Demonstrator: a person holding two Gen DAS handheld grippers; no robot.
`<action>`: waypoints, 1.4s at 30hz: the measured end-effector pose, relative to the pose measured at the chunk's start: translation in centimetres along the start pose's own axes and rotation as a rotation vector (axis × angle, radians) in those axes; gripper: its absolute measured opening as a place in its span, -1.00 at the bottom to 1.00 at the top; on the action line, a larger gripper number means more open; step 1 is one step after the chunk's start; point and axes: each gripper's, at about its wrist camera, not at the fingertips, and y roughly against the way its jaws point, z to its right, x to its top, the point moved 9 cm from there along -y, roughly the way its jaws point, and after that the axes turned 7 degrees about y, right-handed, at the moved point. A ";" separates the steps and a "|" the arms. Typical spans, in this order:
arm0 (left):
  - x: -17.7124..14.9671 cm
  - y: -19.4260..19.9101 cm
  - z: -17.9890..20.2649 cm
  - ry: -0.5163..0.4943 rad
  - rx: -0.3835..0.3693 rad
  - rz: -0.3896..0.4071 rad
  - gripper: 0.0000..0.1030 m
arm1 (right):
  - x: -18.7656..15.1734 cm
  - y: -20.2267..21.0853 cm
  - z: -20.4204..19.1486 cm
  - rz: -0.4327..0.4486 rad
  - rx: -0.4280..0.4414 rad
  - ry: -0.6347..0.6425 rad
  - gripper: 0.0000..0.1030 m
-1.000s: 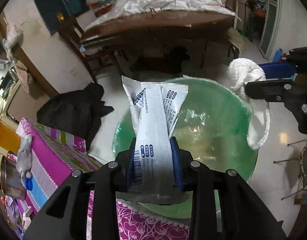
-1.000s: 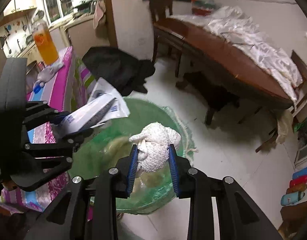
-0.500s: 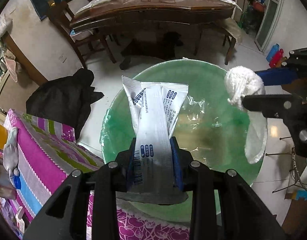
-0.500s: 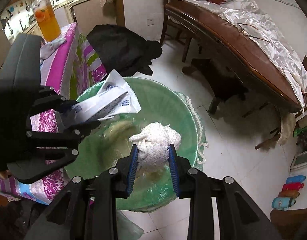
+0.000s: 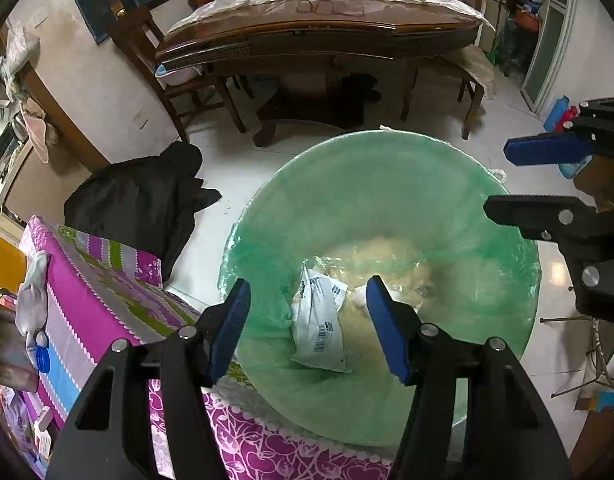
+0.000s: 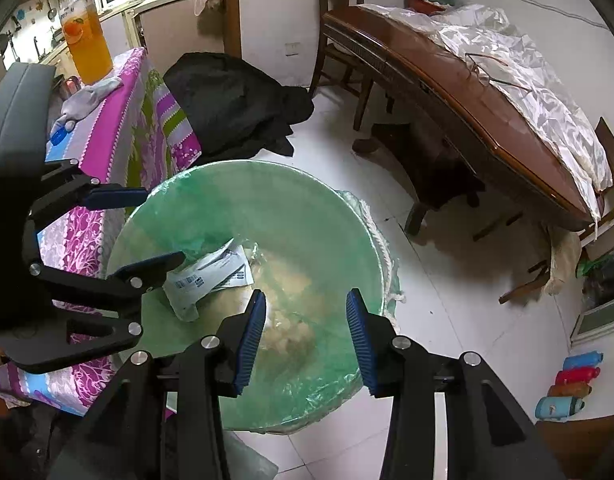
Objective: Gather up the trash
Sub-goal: 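Open both grippers to drop the wrapper and tissue into the bin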
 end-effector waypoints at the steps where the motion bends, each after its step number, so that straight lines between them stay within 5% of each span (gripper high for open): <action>1: 0.0 -0.1 0.0 -0.002 0.004 0.001 0.12 | 0.0 -0.1 0.0 -0.001 0.001 -0.001 -0.17; 23: -1.0 1.5 -1.0 -0.001 0.118 0.087 0.12 | -0.5 -0.6 -1.3 0.031 -0.005 -0.002 -0.17; 42: -7.0 5.0 -7.1 0.152 0.250 0.168 0.12 | 1.1 3.0 -9.1 0.344 -0.018 -0.053 -0.17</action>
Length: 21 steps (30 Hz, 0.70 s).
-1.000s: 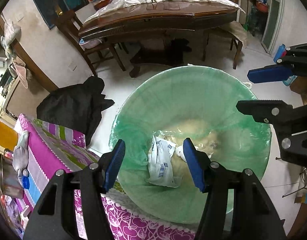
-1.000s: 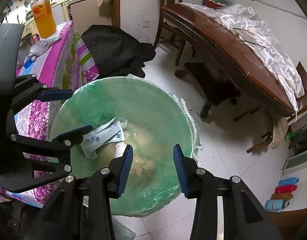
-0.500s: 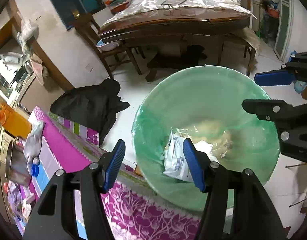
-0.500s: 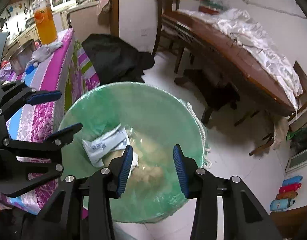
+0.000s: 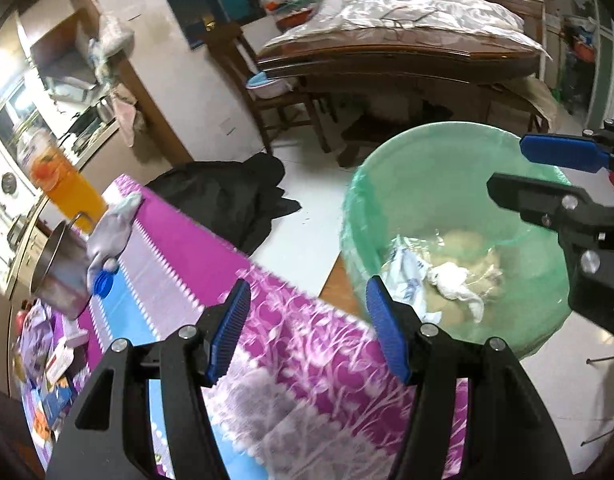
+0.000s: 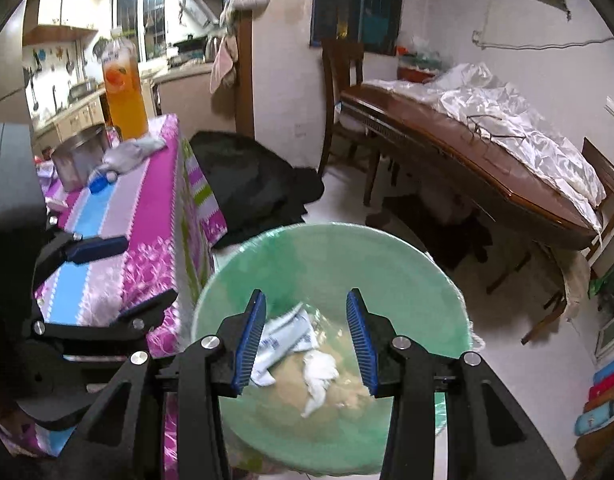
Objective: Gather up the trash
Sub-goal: 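Open both grippers to drop the wrapper and tissue into the bin, then move both tools back over the table toward the sponge and gold pack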
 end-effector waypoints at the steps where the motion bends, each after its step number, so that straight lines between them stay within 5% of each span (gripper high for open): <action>1: -0.2 0.1 -0.3 0.010 0.001 -0.003 0.12 | 0.1 0.2 -0.5 0.018 -0.007 -0.002 -0.17; 7: -2.3 0.4 -3.4 0.090 0.019 -0.012 0.12 | 0.3 0.9 -2.0 0.073 -0.034 -0.005 -0.16; 14: -5.9 1.8 -8.0 0.191 0.090 0.004 0.12 | -0.1 2.4 -6.1 0.144 0.002 0.028 0.10; 21: -10.4 4.4 -14.0 0.314 0.195 0.034 0.12 | -0.3 1.9 -12.7 0.152 0.110 0.103 0.15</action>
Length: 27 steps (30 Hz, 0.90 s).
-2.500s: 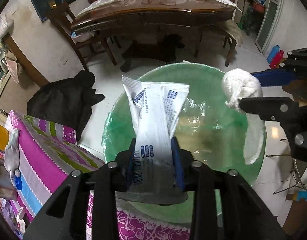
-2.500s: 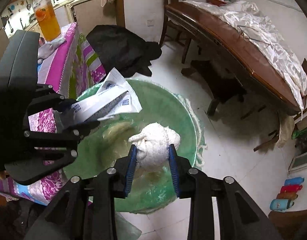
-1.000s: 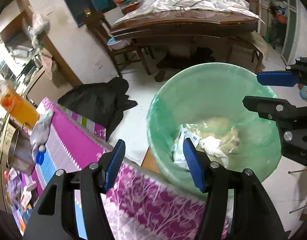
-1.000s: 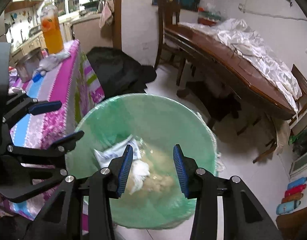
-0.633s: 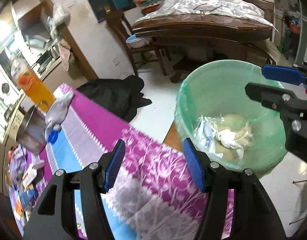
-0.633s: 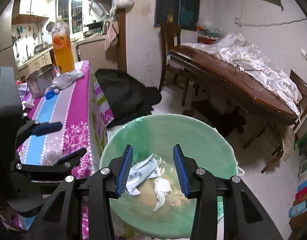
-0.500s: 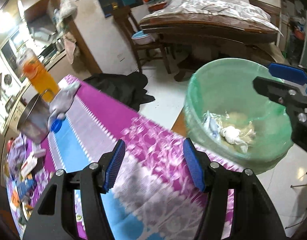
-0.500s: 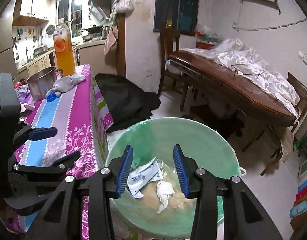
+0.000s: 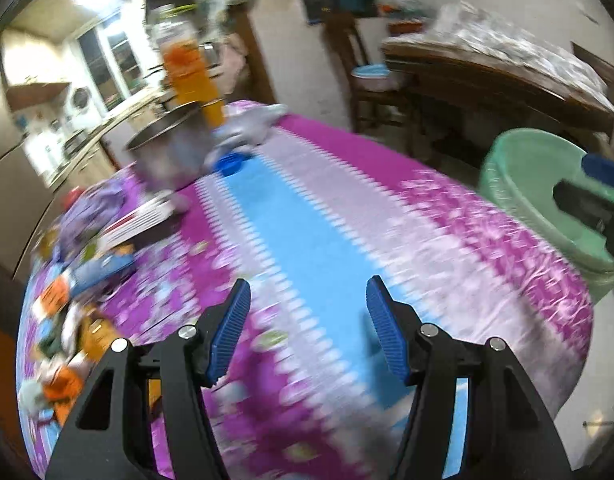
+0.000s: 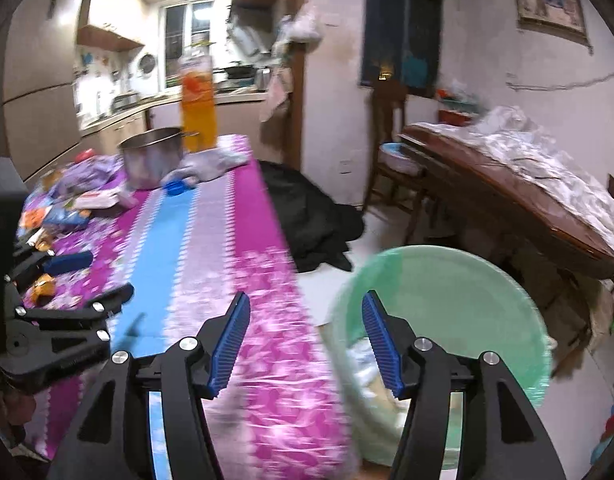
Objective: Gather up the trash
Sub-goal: 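Move both tools back over the table toward the sponge and gold pack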
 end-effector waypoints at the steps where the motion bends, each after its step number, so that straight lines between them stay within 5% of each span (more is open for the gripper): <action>1: -0.3 0.3 -1.0 0.015 0.011 0.006 0.12 | 0.1 -0.2 -0.9 0.000 0.014 0.011 0.15; 13: -5.6 7.2 -14.9 0.251 0.266 0.092 0.21 | 0.6 -1.5 -13.0 -0.023 0.252 0.126 0.21; 20: -10.6 12.0 -21.1 0.415 0.433 0.150 0.55 | 1.0 -1.4 -17.9 -0.022 0.346 0.186 0.27; 27: -12.8 10.0 -22.4 0.428 0.415 0.094 0.55 | 1.2 -1.6 -21.2 -0.041 0.433 0.227 0.27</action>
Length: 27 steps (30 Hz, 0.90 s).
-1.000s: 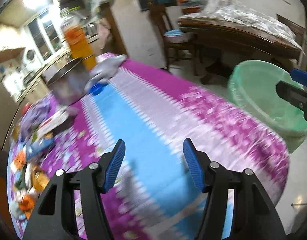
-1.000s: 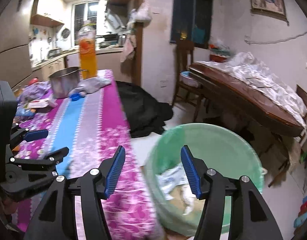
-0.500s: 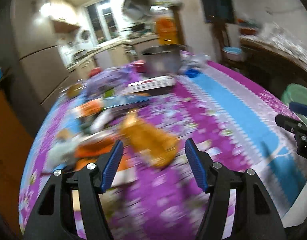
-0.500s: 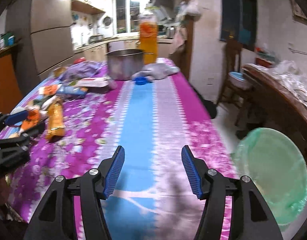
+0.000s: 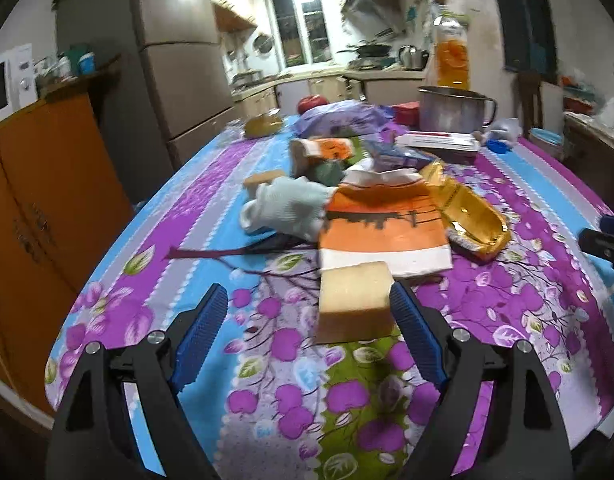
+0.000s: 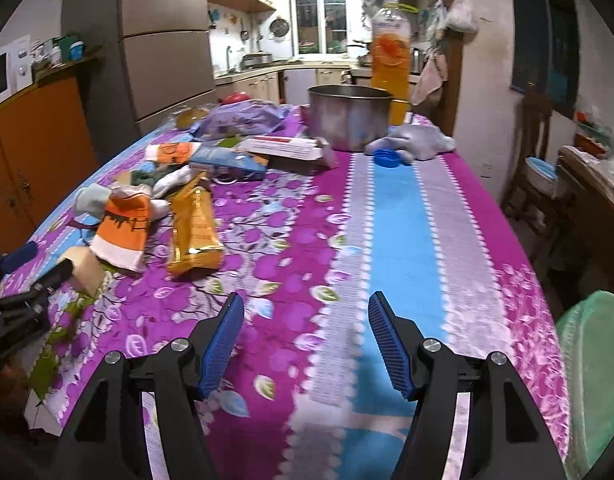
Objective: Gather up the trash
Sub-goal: 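Move both tools back over the table toward the sponge and gold pack, then grasp the yellow sponge with the left gripper while right grasps the gold pack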
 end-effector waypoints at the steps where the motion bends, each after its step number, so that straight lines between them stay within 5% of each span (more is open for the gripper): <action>1: 0.0 0.0 0.3 -0.020 -0.006 0.010 0.56 | 0.2 -0.3 -0.3 -0.003 0.012 0.004 0.27; 11: -0.7 -1.2 0.8 -0.018 -0.070 -0.025 0.55 | 1.7 -2.5 -2.5 -0.018 0.095 0.022 0.28; 17: -1.1 -1.8 1.0 0.040 -0.179 -0.084 -0.20 | 3.5 -4.4 -4.4 -0.039 0.188 0.056 0.28; 23: -1.6 -1.3 0.6 0.049 -0.162 -0.067 -0.23 | 5.9 -7.1 -6.7 -0.076 0.305 0.102 0.25; 27: -1.4 -1.3 -0.5 0.078 -0.150 -0.071 -0.23 | 6.2 -8.9 -8.4 -0.133 0.372 0.156 -0.03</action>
